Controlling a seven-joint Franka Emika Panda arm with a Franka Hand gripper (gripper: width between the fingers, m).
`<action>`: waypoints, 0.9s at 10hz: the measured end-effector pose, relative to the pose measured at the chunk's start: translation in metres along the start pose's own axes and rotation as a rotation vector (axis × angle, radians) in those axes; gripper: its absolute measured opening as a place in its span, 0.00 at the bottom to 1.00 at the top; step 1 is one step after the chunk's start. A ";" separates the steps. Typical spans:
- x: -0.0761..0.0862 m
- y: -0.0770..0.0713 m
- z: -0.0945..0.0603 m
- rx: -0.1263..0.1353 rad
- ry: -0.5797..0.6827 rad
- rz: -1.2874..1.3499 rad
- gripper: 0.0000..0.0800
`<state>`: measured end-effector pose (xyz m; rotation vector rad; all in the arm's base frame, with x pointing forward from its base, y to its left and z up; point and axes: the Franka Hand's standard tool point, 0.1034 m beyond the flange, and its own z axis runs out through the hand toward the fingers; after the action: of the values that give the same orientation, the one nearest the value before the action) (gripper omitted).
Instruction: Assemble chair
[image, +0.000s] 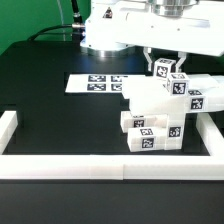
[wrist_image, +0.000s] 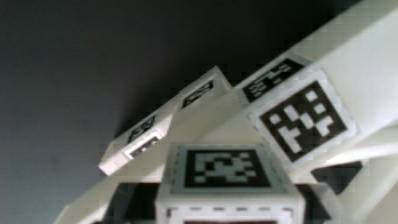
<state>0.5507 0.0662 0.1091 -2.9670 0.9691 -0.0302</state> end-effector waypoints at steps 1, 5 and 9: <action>0.000 0.000 0.001 0.013 0.002 0.088 0.34; -0.002 -0.003 0.001 0.012 -0.007 0.369 0.34; -0.003 -0.004 0.001 0.013 -0.009 0.618 0.34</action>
Offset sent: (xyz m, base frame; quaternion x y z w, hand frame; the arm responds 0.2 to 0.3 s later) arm -0.0003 0.0017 -0.0023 0.0067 0.0054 0.1520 0.9883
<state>0.5503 0.0715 0.1080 -2.5159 1.8146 -0.0123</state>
